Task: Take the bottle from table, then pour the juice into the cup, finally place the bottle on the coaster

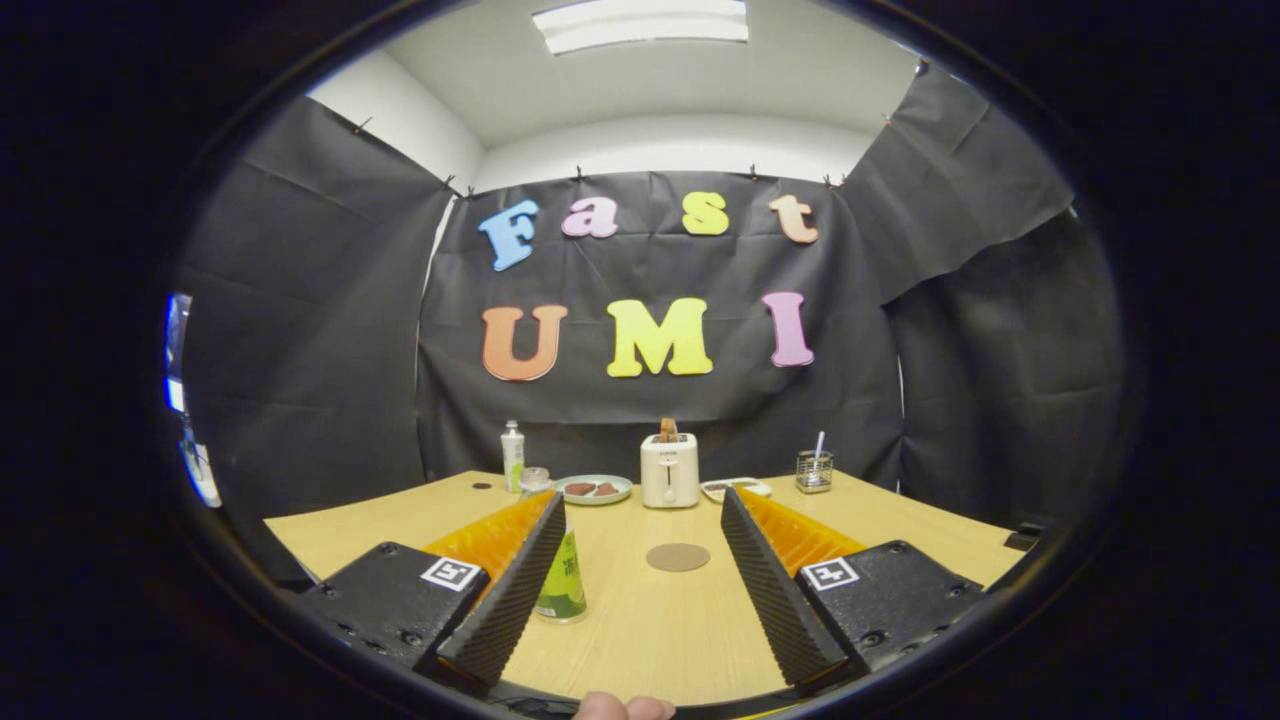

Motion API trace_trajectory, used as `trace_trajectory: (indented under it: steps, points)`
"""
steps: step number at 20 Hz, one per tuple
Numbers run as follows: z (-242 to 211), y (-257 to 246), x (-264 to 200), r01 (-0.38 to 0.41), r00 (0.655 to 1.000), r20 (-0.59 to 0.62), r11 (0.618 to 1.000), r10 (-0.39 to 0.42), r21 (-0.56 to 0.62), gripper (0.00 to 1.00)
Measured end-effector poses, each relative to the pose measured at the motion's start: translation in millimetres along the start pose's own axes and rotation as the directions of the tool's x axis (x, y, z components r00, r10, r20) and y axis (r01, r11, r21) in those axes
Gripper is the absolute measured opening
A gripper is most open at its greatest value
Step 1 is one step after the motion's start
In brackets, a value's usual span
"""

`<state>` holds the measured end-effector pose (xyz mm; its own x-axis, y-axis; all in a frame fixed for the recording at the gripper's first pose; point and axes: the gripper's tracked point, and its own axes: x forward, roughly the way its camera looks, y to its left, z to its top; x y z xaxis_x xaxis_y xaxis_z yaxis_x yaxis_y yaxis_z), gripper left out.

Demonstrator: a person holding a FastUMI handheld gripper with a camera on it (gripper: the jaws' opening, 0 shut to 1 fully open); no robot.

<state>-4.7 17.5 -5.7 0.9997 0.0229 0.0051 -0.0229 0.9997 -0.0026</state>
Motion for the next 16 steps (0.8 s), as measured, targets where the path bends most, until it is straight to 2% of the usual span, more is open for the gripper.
trace_trajectory:
  steps: [4,12,16]
  points:
    - [-13.0,15.6,-4.4,-0.008,1.0,-0.01,1.0,0.008,0.002,1.0]
    - [-59.5,58.5,16.0,-0.041,0.989,-0.144,0.998,0.035,-0.038,1.0]
    - [-87.9,67.8,39.9,-0.009,0.972,-0.237,0.998,-0.005,-0.057,1.0]
